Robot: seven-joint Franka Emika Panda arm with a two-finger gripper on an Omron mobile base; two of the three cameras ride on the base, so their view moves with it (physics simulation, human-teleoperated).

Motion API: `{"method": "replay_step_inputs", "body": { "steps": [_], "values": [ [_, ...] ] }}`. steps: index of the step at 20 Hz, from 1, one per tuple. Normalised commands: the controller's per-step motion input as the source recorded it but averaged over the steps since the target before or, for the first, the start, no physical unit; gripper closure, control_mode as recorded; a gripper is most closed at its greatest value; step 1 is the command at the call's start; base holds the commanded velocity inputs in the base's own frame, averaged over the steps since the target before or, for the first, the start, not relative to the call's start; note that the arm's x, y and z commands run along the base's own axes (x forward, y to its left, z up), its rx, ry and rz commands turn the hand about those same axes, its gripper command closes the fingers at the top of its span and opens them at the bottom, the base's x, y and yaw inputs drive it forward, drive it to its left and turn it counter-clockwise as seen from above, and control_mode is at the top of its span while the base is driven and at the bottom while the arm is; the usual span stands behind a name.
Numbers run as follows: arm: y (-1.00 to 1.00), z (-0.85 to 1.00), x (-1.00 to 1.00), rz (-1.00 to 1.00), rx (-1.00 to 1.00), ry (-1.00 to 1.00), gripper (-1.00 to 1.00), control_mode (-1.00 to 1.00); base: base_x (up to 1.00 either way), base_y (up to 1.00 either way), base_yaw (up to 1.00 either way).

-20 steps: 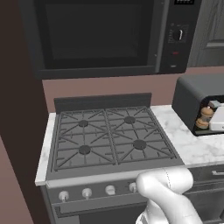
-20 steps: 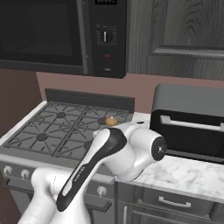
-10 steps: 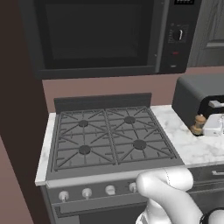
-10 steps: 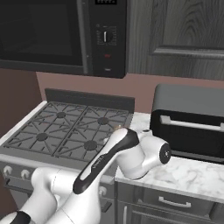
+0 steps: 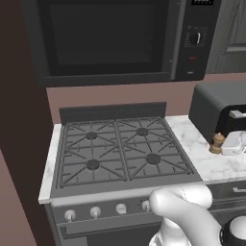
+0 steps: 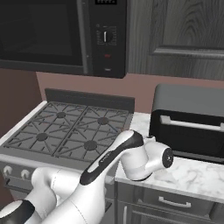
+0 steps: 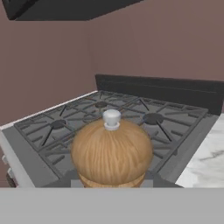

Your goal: Take 2 condiments from the cabinet and move them on the counter near the stove.Make sure the condiments are lined up with each other, next to each other.

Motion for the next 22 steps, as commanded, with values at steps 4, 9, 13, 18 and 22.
{"method": "replay_step_inputs", "body": {
  "steps": [4, 9, 13, 18, 22],
  "values": [
    [-0.11, -0.44, 0.06, 0.00, -0.01, 0.01, 1.00, -1.00, 0.00, 0.00, 0.00],
    [-0.05, -0.26, 0.05, 0.00, 0.00, 0.00, 1.00, -1.00, 0.00, 0.00, 0.00],
    [-0.02, -0.23, 0.02, 0.04, 0.00, 0.00, 1.00, -1.00, 0.00, 0.00, 0.00],
    [-0.02, -0.28, 0.07, 0.03, 0.00, -0.01, 1.00, -1.00, 0.00, 0.00, 0.00],
    [-0.08, -0.23, 0.14, 0.02, 0.00, 0.00, 1.00, -1.00, 0.00, 0.00, 0.00]
  ]
}}
